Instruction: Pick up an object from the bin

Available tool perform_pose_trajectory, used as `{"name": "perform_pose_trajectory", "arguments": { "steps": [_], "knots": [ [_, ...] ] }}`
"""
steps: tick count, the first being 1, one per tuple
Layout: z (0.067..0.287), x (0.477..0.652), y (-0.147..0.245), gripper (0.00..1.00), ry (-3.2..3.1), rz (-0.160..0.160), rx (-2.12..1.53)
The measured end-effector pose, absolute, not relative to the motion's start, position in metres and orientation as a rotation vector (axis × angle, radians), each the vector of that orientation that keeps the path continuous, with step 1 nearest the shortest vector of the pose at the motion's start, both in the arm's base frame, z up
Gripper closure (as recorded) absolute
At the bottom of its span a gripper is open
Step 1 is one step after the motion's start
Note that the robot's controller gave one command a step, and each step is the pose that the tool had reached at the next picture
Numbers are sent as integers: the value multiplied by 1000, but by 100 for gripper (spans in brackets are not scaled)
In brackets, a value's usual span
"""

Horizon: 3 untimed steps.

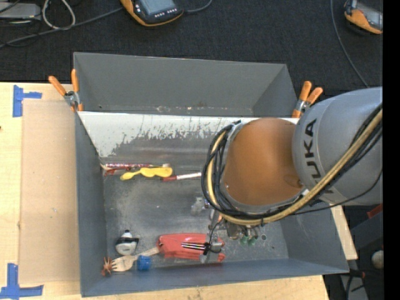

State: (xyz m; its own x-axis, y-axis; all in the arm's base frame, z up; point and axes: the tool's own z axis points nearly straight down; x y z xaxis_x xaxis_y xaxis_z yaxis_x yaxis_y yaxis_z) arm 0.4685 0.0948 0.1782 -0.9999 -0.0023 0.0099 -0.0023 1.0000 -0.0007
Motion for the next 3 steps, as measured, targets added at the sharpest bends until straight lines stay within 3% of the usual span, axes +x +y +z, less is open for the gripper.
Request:
{"name": "perform_pose_trajectory", "arguments": {
  "steps": [1, 2, 3],
  "knots": [
    [181, 470, 94, 0, -3139, 0, -2],
    [102, 474, 80, 0, -3139, -1, 65],
    [85, 472, 101, 0, -3149, -2, 227]
  ]
}}
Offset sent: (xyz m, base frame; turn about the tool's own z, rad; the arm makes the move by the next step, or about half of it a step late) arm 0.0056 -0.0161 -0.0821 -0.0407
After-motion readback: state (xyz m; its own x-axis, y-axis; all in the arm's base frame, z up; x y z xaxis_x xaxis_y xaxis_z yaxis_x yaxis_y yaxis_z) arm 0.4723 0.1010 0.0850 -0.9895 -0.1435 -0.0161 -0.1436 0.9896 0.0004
